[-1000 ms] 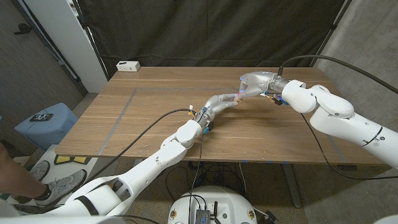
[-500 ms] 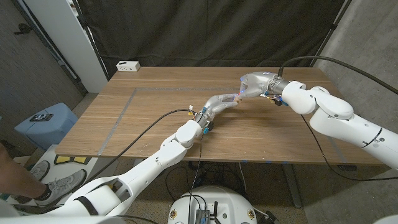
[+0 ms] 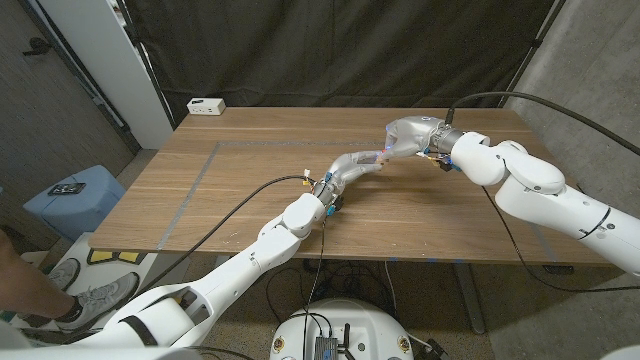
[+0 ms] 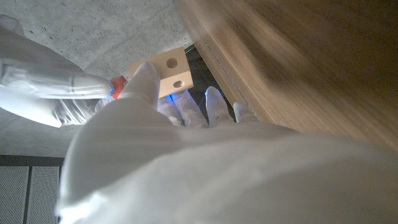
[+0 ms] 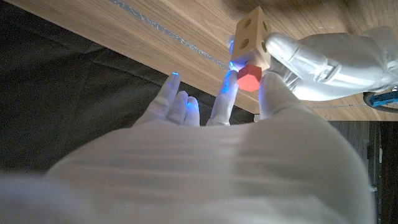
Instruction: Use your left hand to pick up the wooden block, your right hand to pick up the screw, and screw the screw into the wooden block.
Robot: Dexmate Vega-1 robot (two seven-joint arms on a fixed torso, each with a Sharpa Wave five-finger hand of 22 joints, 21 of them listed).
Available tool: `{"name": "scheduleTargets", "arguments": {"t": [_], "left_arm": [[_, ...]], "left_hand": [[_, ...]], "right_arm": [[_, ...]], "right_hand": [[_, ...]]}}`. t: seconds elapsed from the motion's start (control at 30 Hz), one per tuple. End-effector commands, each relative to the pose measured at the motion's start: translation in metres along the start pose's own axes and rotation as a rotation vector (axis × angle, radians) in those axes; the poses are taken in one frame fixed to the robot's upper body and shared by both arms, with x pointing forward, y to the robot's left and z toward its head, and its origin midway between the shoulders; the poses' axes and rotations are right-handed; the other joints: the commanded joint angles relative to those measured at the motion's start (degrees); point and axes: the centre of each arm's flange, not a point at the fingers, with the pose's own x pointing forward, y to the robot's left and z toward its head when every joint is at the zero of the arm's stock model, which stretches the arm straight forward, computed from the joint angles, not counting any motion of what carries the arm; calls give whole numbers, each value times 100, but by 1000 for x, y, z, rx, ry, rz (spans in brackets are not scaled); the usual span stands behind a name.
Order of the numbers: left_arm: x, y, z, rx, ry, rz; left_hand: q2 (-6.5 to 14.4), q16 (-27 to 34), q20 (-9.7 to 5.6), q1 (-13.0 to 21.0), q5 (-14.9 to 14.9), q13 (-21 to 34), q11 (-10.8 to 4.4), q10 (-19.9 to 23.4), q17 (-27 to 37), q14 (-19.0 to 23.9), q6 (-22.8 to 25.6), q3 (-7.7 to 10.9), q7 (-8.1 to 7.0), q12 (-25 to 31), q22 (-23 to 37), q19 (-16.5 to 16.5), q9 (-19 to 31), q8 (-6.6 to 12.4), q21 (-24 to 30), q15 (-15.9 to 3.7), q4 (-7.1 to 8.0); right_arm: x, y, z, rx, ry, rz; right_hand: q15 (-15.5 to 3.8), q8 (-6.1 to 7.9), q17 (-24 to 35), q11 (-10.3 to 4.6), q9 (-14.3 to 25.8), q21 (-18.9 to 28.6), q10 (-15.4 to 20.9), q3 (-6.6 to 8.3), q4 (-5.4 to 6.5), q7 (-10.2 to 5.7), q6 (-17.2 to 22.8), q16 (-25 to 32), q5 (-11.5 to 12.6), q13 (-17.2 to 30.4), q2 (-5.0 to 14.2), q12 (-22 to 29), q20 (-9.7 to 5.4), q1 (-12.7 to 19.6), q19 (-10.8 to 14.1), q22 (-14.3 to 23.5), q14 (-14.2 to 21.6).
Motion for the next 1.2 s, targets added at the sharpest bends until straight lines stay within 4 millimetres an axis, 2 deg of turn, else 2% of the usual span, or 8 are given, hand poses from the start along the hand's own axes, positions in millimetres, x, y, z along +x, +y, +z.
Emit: {"name": "scheduleTargets", "arguments": {"t": [0.03,0.53,1.2], "left_arm": [[1,-1,1,0,-2,-2],[3,0,-1,-3,2,-3],[6,0,-3,-6,7,-2]], "left_hand": [[50,-1,56,6,39,12,-15,42,16,13,50,51,-10,26,16,1,6,32,51,-385,-7],[54,2,57,16,41,12,-13,34,16,13,54,57,6,24,16,7,6,33,54,-387,-13],[64,6,50,11,42,13,-13,41,18,14,54,62,6,28,16,9,6,33,54,-389,-6]], "right_arm": [[2,0,1,-8,10,-12],[5,3,-2,-33,28,-27],[9,5,-4,-22,43,-33]], "right_hand": [[-1,107,25,-3,57,32,99,-3,39,-3,131,59,-16,35,-25,34,34,-67,113,0,73],[-63,361,45,-64,197,23,235,-161,139,6,422,82,-39,30,-68,61,34,-348,195,4,174],[-73,579,63,-108,340,13,405,-283,213,35,626,106,-37,-1,-41,86,37,-596,266,6,283]]}}
